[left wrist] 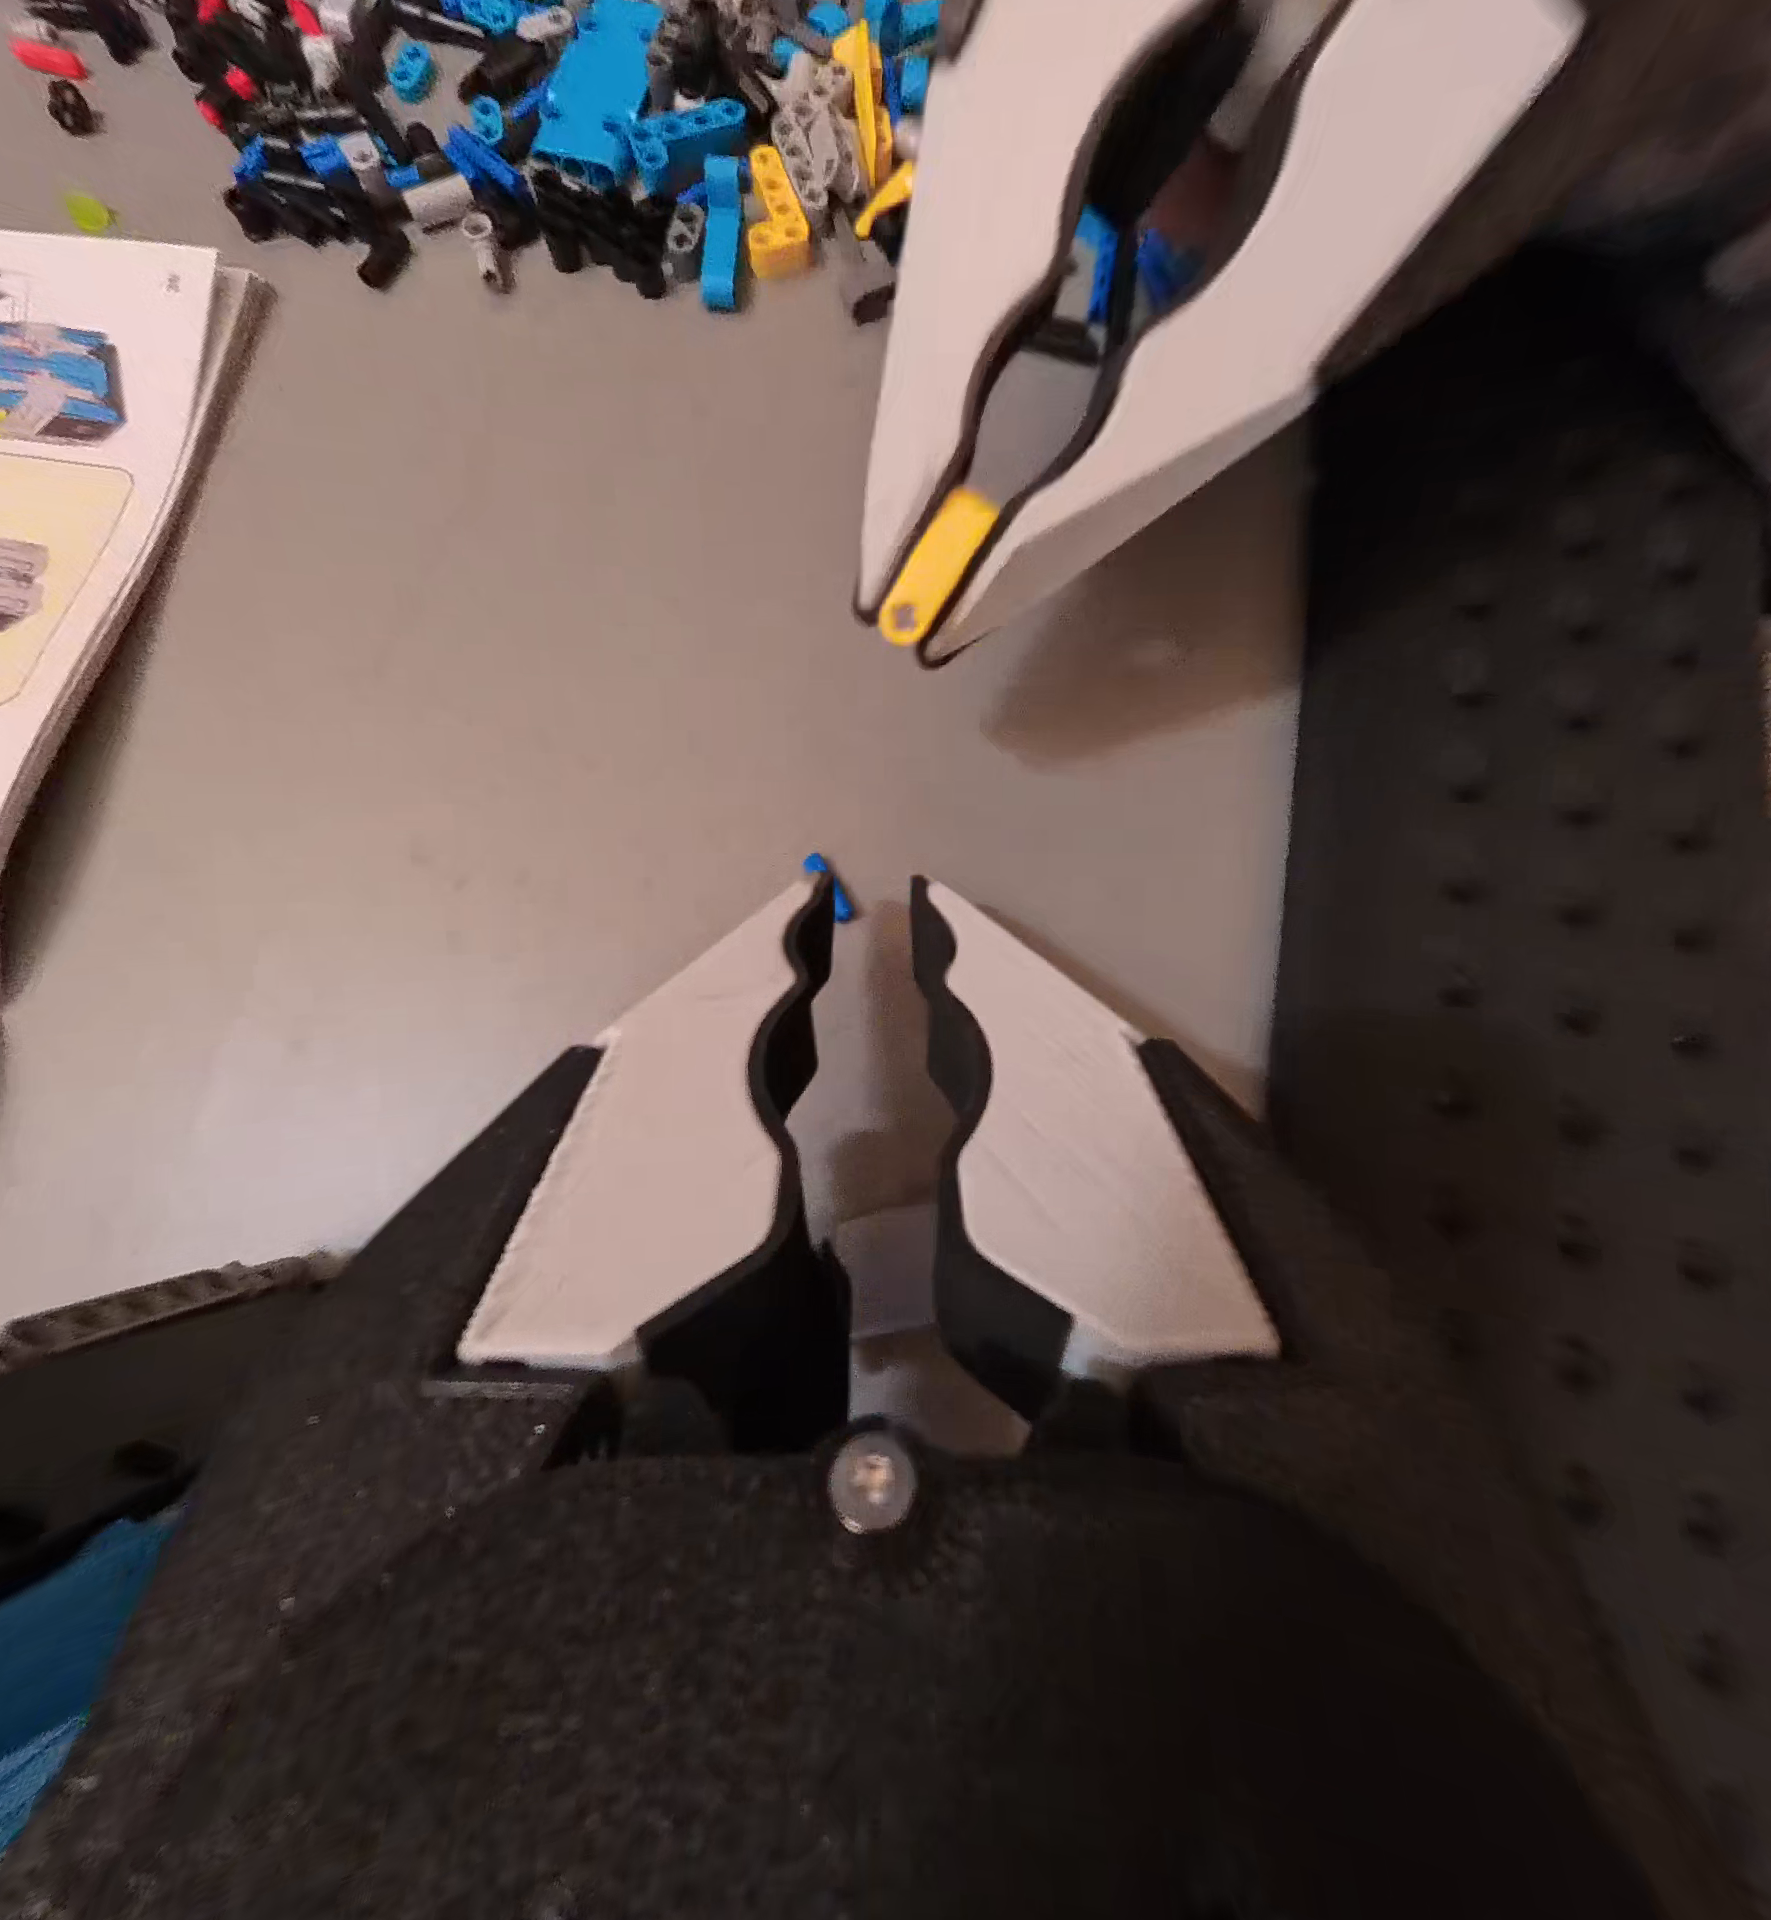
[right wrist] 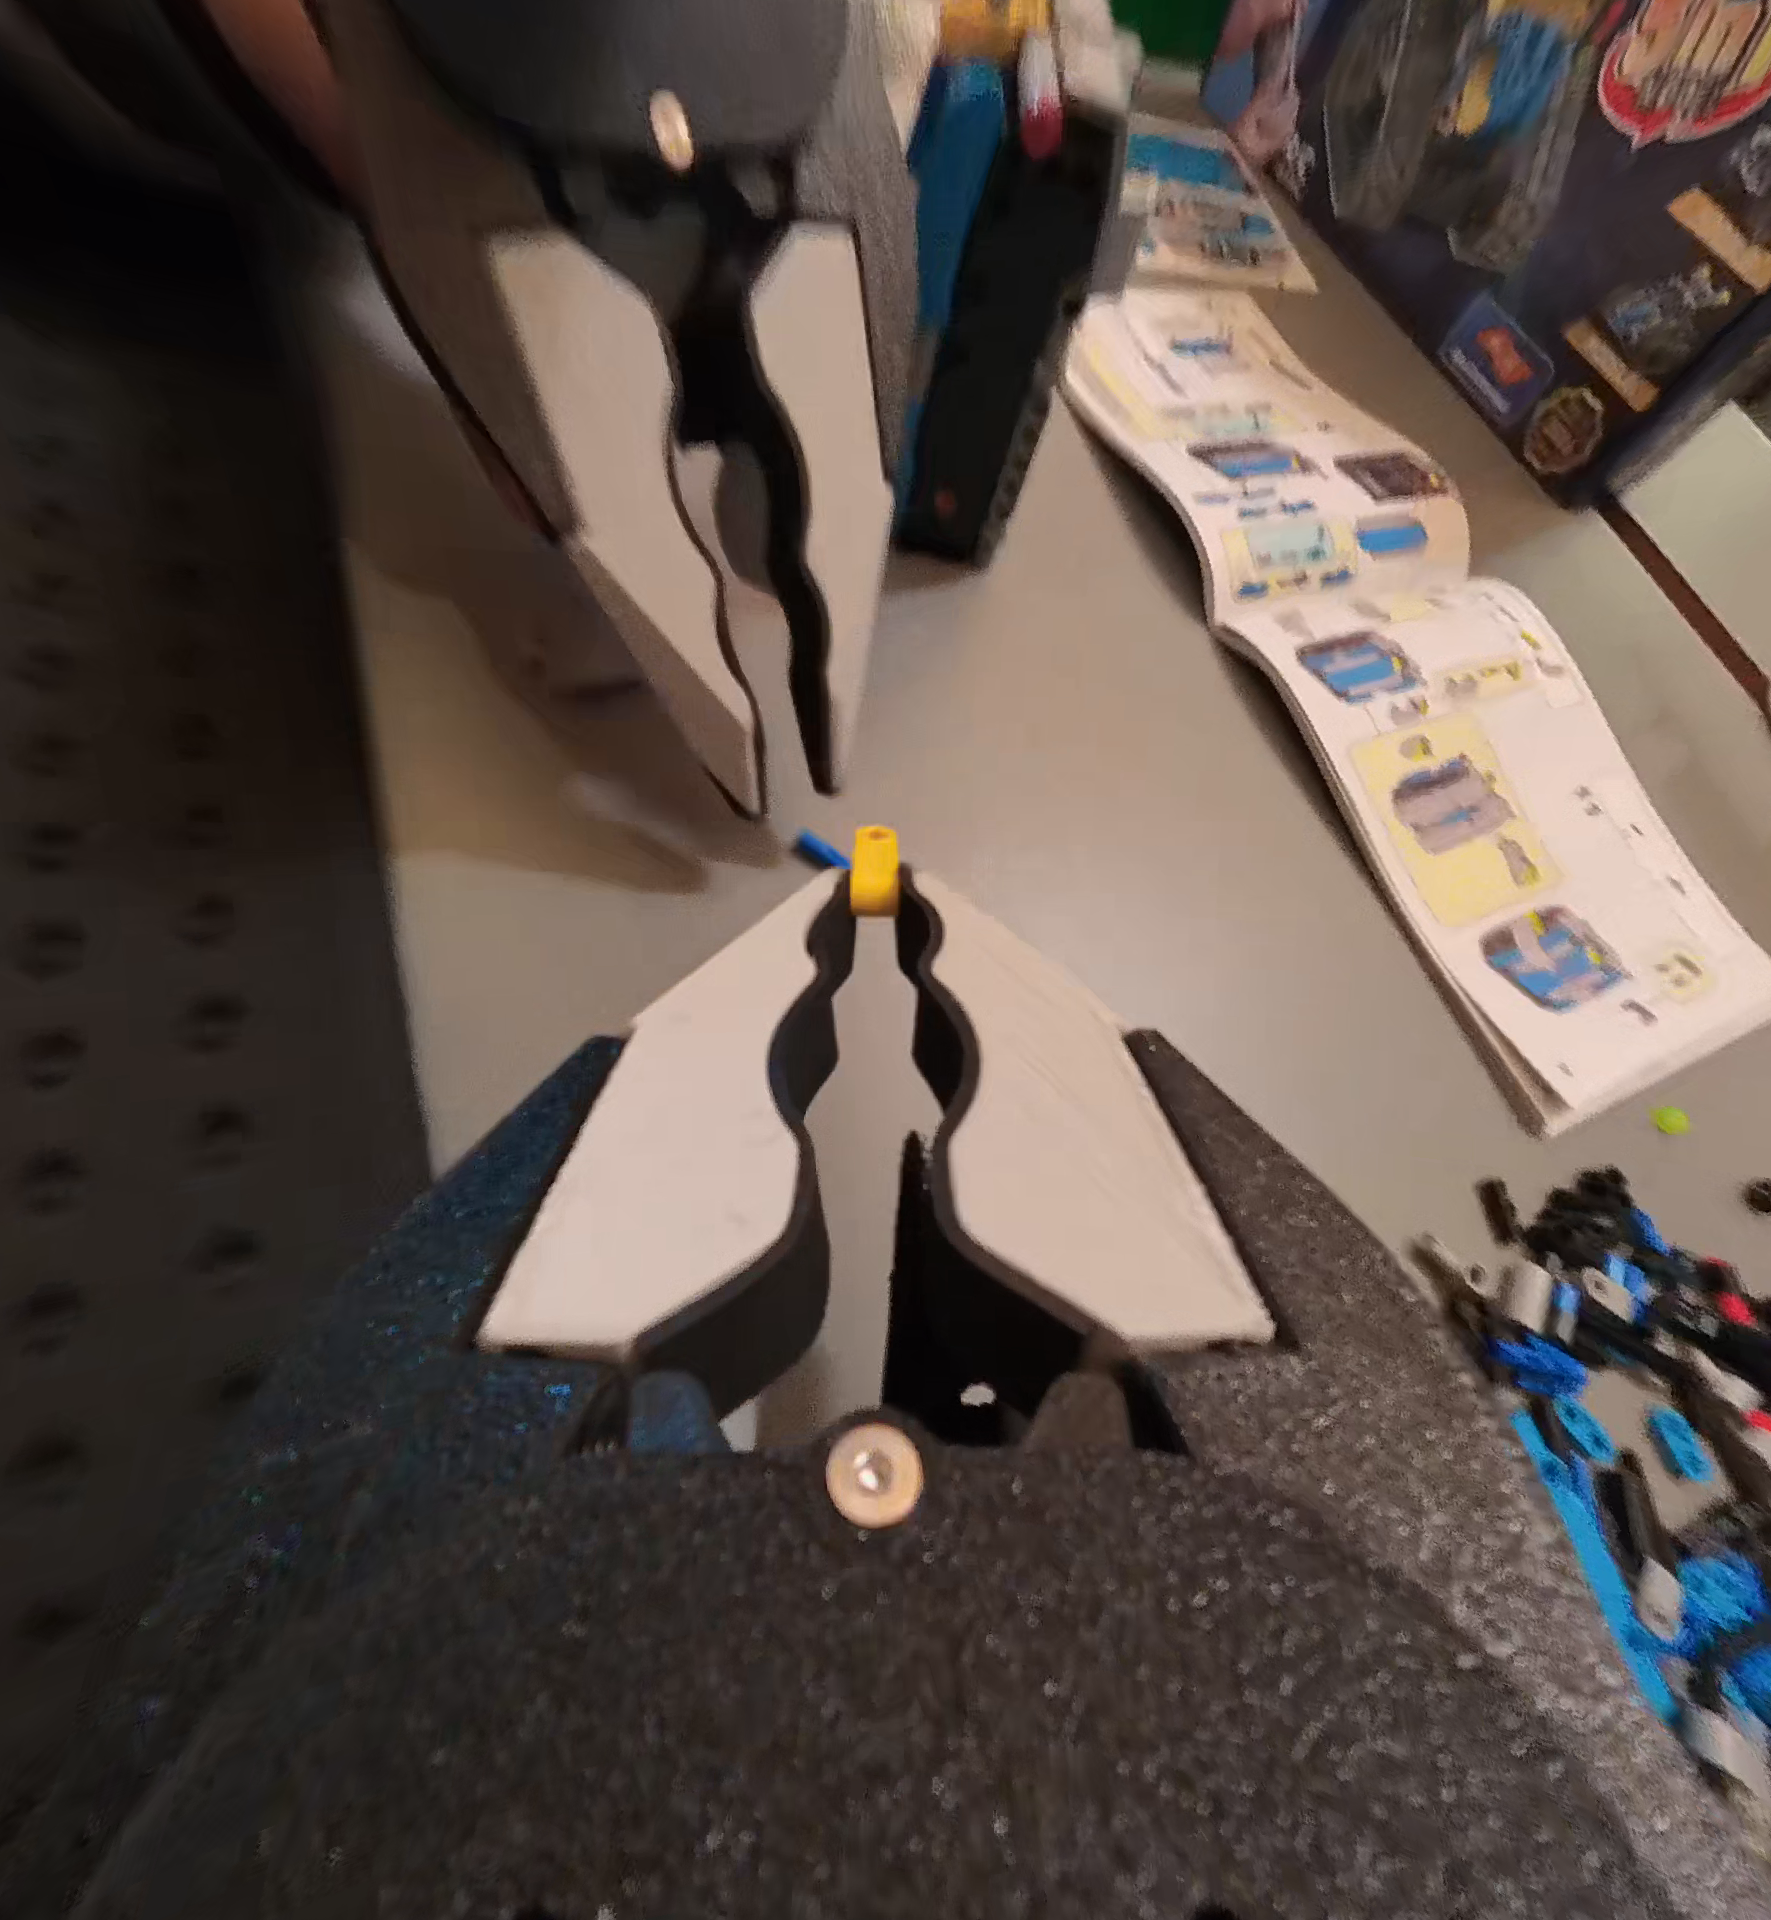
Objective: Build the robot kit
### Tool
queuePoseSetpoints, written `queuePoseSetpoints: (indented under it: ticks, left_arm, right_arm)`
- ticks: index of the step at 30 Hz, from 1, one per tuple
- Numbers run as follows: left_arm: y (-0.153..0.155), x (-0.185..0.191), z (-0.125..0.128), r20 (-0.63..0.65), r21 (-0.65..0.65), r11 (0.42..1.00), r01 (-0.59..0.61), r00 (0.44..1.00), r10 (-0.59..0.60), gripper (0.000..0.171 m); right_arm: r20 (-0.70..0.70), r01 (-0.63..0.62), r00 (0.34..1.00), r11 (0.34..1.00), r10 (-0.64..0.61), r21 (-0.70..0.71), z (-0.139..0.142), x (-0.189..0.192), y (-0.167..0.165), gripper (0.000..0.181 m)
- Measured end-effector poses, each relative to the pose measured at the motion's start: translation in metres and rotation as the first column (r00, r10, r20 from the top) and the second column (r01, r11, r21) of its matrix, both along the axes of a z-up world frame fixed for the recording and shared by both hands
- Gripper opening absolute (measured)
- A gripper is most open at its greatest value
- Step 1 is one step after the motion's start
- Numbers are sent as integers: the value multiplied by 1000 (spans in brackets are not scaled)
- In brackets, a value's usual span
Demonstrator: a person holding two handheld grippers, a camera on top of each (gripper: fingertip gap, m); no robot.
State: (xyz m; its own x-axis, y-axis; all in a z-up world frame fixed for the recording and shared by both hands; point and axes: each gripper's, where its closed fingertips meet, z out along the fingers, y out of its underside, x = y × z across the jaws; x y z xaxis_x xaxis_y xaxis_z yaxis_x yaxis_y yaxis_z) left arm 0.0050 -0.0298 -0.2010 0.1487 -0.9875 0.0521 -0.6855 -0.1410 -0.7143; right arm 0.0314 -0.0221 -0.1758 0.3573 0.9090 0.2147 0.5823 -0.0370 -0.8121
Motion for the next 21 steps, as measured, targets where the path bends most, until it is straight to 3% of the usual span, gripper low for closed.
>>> queuePoseSetpoints:
  ticks: [5, 8, 15, 19, 21]
  left_arm:
    - [3, 0, -6, -9, -47, 998, -35, 999, 34, 18]
    - [7, 0, -20, -47, -59, 997, -55, 998, 52, 19]
    - [11, 4, -20, -27, -21, 999, -46, 999, 45, 3]
    - [-3, 8, -11, 9, -20, 1000, 24, 1000, -24, 3]
    - [-6, 13, 6, 97, -44, 999, 26, 995, -22, 3]
  right_arm:
    - [172, 30, 984, 997, -41, 70, -23, 6, 6, 7]
    - [161, 39, 986, 998, -47, 50, -23, 7, 7, 7]
    - [186, 5, 982, 997, 10, -78, -41, 2, -5, 7]
    - [139, -20, 990, 995, 34, -103, -36, -2, -10, 7]
    - [117, -23, 993, 995, 35, -101, -32, -3, -10, 7]
